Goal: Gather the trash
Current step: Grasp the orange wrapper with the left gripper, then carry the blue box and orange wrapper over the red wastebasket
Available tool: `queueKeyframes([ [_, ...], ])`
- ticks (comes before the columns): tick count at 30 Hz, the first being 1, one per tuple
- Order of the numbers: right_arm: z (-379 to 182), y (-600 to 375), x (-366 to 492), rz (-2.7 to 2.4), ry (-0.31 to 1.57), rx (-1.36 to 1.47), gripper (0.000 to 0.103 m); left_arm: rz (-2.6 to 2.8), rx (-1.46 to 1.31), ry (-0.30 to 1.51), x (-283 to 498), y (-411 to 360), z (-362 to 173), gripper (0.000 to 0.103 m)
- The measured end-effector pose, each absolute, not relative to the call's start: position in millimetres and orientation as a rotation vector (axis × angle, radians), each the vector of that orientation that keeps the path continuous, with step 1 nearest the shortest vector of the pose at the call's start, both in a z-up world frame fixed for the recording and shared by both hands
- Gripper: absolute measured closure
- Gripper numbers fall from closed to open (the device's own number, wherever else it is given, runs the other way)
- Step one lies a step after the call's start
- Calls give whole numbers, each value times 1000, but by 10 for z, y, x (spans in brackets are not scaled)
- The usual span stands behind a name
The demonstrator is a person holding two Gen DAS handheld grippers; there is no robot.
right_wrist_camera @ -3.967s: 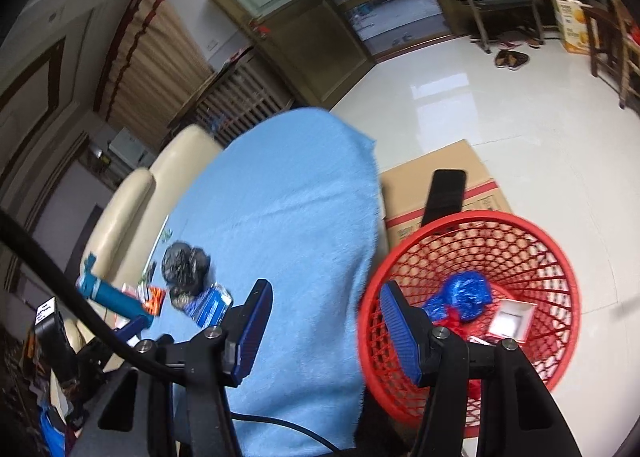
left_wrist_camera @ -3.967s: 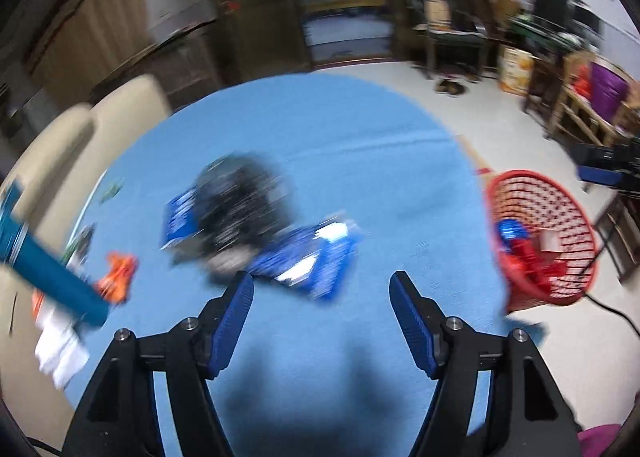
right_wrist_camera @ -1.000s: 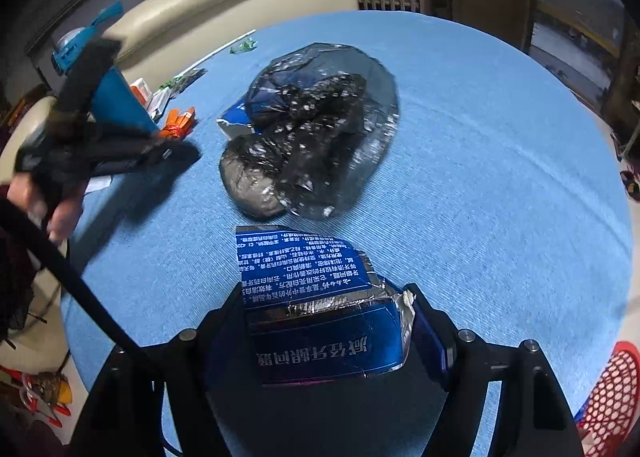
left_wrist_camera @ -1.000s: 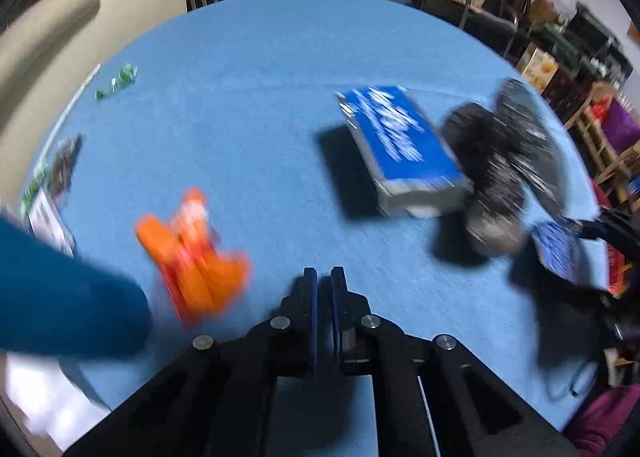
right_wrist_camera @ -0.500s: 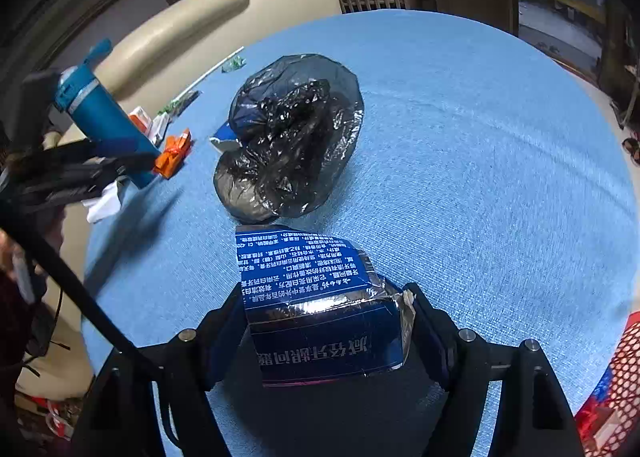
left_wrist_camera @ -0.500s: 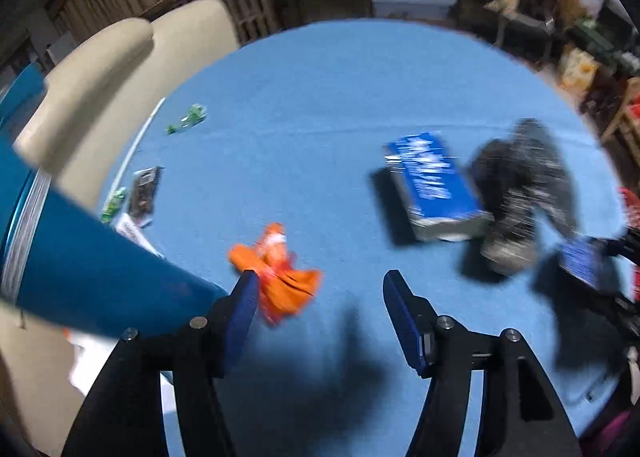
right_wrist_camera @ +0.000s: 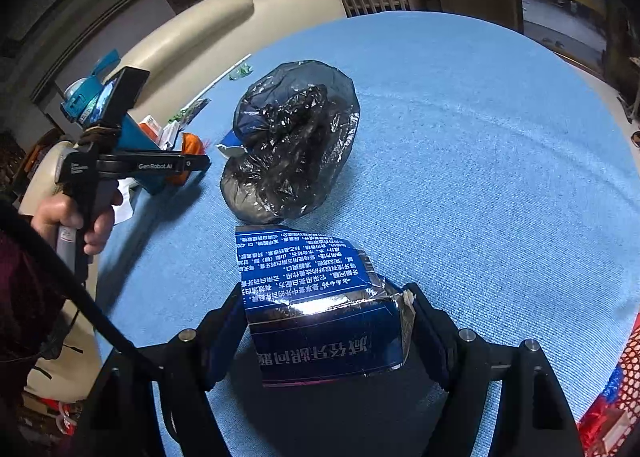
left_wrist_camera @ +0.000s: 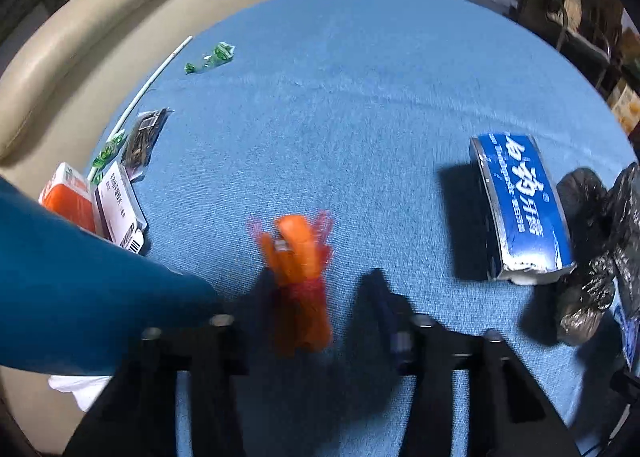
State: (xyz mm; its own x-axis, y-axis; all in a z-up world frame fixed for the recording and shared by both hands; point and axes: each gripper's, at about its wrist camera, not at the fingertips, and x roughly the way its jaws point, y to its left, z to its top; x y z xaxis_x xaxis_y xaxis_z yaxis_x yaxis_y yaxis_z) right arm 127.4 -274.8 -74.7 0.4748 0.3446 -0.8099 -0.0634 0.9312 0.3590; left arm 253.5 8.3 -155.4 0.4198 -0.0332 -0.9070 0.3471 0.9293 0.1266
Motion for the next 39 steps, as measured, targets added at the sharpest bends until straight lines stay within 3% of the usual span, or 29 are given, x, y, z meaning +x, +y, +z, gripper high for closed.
queueKeyframes([
  [1, -751, -2760, 1258, 254, 1049, 300, 25, -257, 296, 1120, 2530, 116, -1562, 77],
  [20, -702, -2942, 1118, 207, 1040, 373, 25, -535, 248, 1066, 1286, -342, -1312, 77],
  [39, -140, -3501, 421, 67, 896, 389, 25, -656, 282, 916, 550, -1117, -731, 77],
])
